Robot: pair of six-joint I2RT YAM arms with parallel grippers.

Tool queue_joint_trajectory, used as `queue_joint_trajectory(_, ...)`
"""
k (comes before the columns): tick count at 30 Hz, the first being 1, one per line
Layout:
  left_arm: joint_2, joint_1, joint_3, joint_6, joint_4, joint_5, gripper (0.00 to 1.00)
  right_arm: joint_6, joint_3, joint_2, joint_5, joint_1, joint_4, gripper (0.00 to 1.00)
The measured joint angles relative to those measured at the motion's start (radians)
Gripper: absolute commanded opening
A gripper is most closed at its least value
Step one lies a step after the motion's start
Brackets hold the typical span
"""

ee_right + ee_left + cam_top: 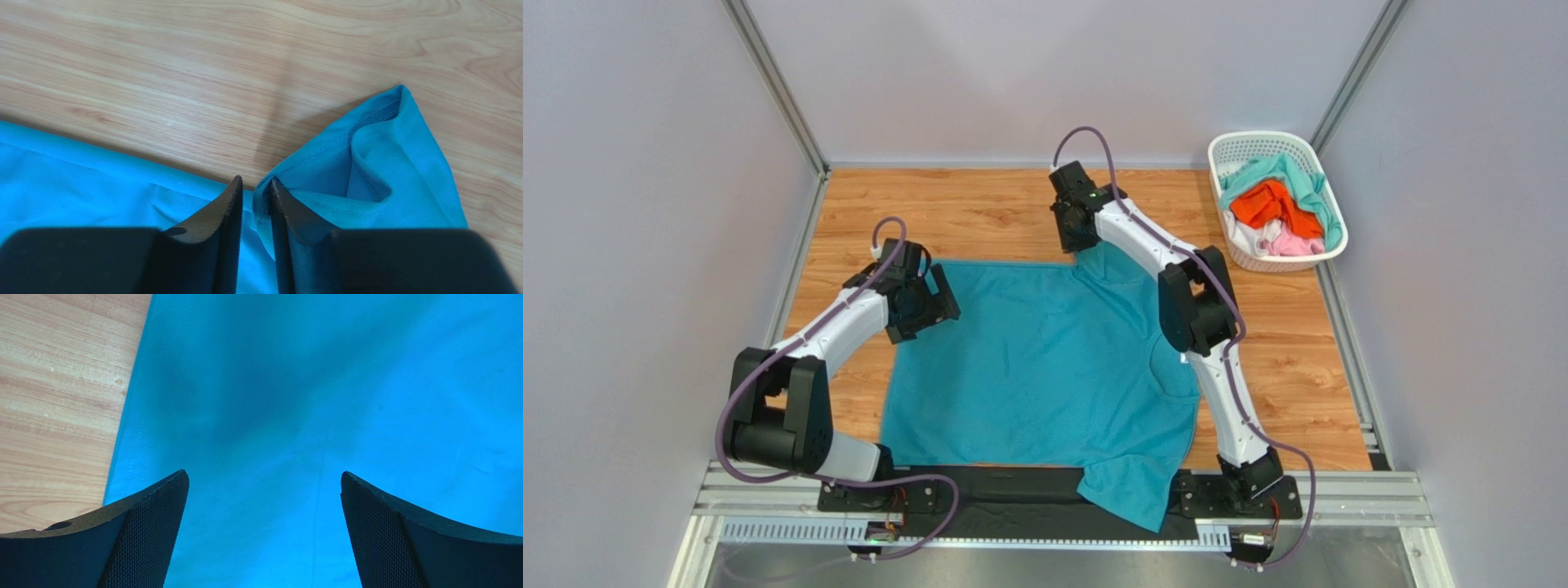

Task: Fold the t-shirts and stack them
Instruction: Flatten the tshirt out

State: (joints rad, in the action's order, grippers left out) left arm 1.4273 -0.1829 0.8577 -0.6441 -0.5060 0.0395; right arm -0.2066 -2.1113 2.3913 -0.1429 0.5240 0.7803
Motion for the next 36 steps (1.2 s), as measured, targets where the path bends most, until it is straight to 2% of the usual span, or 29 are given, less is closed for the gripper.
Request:
queue_joint_trajectory(1,0.0,0.0,0.0,0.0,0.0,0.0,1.0,-0.004,-0.01,0.005,0.016,0.003,-0.004,0.47)
queue_joint_trajectory(3,0.0,0.0,0.0,0.001,-0.001,0.0,1.0,-0.01,-0.024,0.012,0.043,0.006,-0.021,0.53)
queue_joint_trajectory(6,0.0,0.0,0.0,0.003,-0.004,0.005,1.0,-0.007,-0.026,0.013,0.108,0.007,-0.037,0.71)
queue_joint_trajectory(7,0.0,0.0,0.0,0.003,-0.005,0.007,1.0,-0.002,-0.027,0.012,0.136,0.006,-0.046,0.9)
queue_joint_trajectory(8,0.0,0.0,0.0,0.004,-0.007,0.007,1.0,-0.005,-0.027,0.011,0.155,0.006,-0.05,1.0)
queue_joint_trajectory(14,0.002,0.0,0.003,0.003,-0.01,0.007,1.0,0.029,0.019,-0.071,0.238,-0.009,-0.082,1.0)
queue_joint_trajectory(20,0.034,0.0,0.023,0.003,-0.003,-0.009,1.0,0.057,0.093,-0.216,0.196,-0.05,-0.097,1.0)
queue_joint_trajectory(23,0.053,0.0,0.023,0.003,-0.001,-0.017,1.0,0.056,0.103,-0.241,0.163,-0.093,-0.093,0.95)
queue_joint_trajectory(27,0.074,0.0,0.024,0.004,0.002,-0.022,1.0,0.05,0.093,-0.206,0.106,-0.166,-0.047,0.91)
queue_joint_trajectory(30,0.099,0.0,0.041,0.006,0.002,-0.024,1.0,0.058,0.063,-0.144,0.081,-0.208,-0.008,0.84)
queue_joint_trajectory(36,0.177,0.0,0.09,0.012,0.011,-0.024,1.0,0.089,-0.01,-0.018,0.045,-0.212,0.051,0.77)
